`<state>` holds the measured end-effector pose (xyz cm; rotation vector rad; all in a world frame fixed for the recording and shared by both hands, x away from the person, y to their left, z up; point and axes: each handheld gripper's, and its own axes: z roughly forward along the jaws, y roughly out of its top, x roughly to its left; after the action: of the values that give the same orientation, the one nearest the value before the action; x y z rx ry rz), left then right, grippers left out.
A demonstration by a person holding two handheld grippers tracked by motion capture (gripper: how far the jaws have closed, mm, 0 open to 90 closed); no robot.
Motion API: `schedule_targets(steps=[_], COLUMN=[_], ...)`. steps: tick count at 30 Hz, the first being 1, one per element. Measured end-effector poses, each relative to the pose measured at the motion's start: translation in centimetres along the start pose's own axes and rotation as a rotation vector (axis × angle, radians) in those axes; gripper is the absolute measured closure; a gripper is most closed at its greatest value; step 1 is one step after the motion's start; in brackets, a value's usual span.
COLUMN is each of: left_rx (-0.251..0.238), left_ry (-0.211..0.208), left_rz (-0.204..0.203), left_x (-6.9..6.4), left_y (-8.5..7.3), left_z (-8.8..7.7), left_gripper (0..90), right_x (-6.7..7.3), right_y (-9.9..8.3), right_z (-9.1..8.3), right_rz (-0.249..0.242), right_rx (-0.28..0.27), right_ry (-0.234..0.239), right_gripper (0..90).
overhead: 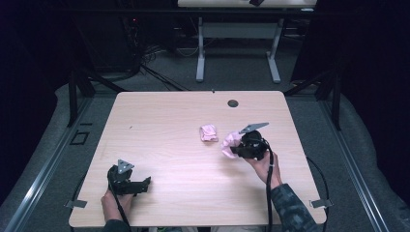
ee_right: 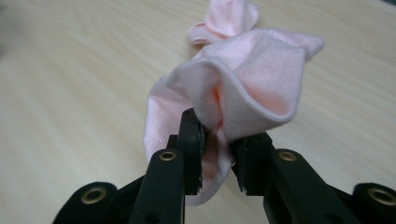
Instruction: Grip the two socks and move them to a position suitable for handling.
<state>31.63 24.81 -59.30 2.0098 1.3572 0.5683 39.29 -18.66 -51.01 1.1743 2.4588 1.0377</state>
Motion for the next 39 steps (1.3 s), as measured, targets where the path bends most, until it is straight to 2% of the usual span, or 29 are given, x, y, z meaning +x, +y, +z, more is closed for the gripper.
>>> schedule_targets(steps=[1, 2, 4, 7, 12, 13, 17, 19, 20, 21, 23, 24, 25, 28, 30, 34, 39], left_rx=[0.0, 0.0, 0.0, 0.0, 0.0, 0.0, 0.0, 0.0, 0.0, 0.0, 0.0, 0.0, 0.0, 0.0, 0.0, 0.0, 0.0], left_ry=[0.0, 0.0, 0.0, 0.001, 0.001, 0.0, 0.0, 0.001, 0.001, 0.001, 0.001, 0.001, 0.001, 0.0, 0.0, 0.0, 0.0], left_rz=[0.0, 0.0, 0.0, 0.0, 0.001, 0.0, 0.001, 0.001, 0.001, 0.001, 0.001, 0.0, 0.001, 0.0, 0.0, 0.0, 0.0], left_x=[0.0, 0.0, 0.0, 0.0, 0.0, 0.0, 0.0, 0.0, 0.0, 0.0, 0.0, 0.0, 0.0, 0.0, 0.0, 0.0, 0.0], left_y=[0.0, 0.0, 0.0, 0.0, 0.0, 0.0, 0.0, 0.0, 0.0, 0.0, 0.0, 0.0, 0.0, 0.0, 0.0, 0.0, 0.0], left_z=[0.0, 0.0, 0.0, 0.0, 0.0, 0.0, 0.0, 0.0, 0.0, 0.0, 0.0, 0.0, 0.0, 0.0, 0.0, 0.0, 0.0], left_gripper=[0.4, 0.4, 0.4, 0.4, 0.4, 0.4, 0.4, 0.4, 0.4, 0.4, 0.4, 0.4, 0.4, 0.4, 0.4, 0.4, 0.4], right_x=[0.7, 1.3, 2.4, 4.3, 6.3, 6.8, 8.4, 9.0, 9.1, 9.2, 9.1, 9.1, 8.9, 8.2, 7.5, 5.9, 4.4], right_y=[-0.4, -0.8, -1.5, -3.1, -4.8, -5.4, -6.8, -7.3, -7.5, -7.7, -7.7, -7.7, -7.6, -7.1, -6.6, -5.2, -2.5], right_z=[-0.6, -1.1, -1.6, -2.0, -1.5, -1.1, 0.2, 0.8, 1.0, 1.1, 0.8, 0.7, 0.3, -1.0, -1.8, -2.7, -2.5], right_rz=[-0.003, -0.018, -0.025, -0.038, -0.054, -0.051, -0.08, -0.097, -0.096, -0.083, -0.094, -0.084, -0.094, -0.089, -0.082, -0.071, -0.086], right_rx=[0.004, 0.013, 0.018, 0.039, 0.087, 0.102, 0.172, 0.196, 0.2, 0.21, 0.219, 0.199, 0.201, 0.169, 0.135, 0.104, 0.077], right_ry=[0.028, 0.035, 0.058, 0.126, 0.183, 0.206, 0.24, 0.245, 0.243, 0.253, 0.247, 0.248, 0.245, 0.215, 0.196, 0.157, 0.118], right_gripper=[74.4, 74.3, 74.2, 74.1, 73.6, 73.5, 72.7, 67.9, 61.6, 47.9, 35.7, 31.2, 26.2, 15.2, 11.7, 3.8, 0.0])
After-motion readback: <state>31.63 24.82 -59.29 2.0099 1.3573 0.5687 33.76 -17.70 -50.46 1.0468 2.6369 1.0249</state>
